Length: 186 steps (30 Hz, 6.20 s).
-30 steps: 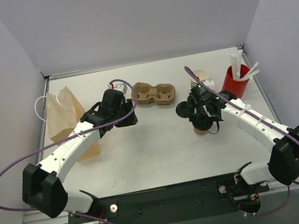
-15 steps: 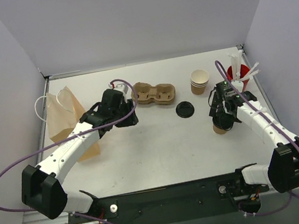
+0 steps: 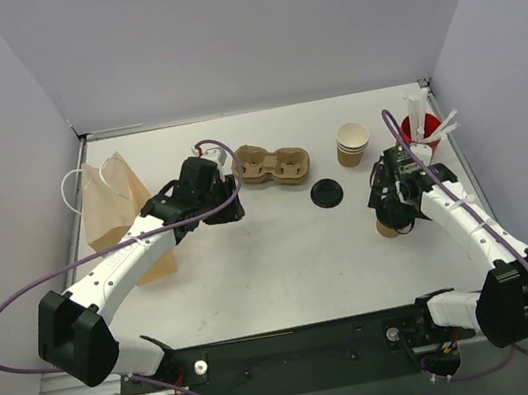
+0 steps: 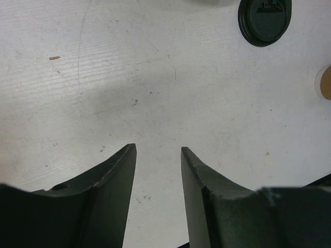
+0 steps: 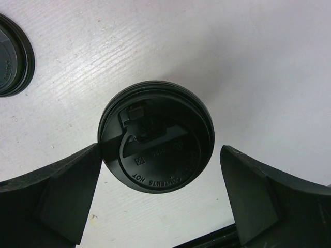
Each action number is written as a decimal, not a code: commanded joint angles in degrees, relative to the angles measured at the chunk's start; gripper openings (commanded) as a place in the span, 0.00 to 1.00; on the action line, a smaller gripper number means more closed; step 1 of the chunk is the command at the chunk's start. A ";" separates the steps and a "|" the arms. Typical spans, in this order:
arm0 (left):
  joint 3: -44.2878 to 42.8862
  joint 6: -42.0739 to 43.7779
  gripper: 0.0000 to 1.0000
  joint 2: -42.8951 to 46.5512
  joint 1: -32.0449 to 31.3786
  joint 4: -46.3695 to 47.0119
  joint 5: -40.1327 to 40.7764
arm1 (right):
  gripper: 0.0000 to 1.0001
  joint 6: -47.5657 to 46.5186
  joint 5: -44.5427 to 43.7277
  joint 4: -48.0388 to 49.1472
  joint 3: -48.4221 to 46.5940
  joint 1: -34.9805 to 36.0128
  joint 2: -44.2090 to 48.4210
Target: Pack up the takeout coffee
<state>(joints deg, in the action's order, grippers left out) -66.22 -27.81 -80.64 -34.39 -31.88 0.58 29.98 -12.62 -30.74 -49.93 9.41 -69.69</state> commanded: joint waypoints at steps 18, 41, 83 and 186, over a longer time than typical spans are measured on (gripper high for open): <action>-1.55 1.18 0.51 1.45 0.73 1.82 2.14 | 0.84 1.49 -2.93 -6.53 -29.76 17.56 -8.68; 1.00 0.48 0.51 2.77 3.19 0.50 4.25 | 0.33 -0.35 3.39 2.62 -52.90 14.32 -49.31; -18.66 -2.24 0.51 -16.02 3.54 1.12 10.23 | 0.00 -4.75 9.97 2.88 -55.10 13.71 -52.22; -33.20 5.76 0.00 -28.88 6.54 2.17 5.84 | 0.00 -5.11 4.53 -3.62 -51.60 16.16 -37.73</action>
<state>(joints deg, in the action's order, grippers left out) -103.79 -20.64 -116.81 -26.59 -28.99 8.32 23.11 -7.86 -32.25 -106.21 25.21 -115.39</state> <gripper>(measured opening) 0.125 0.013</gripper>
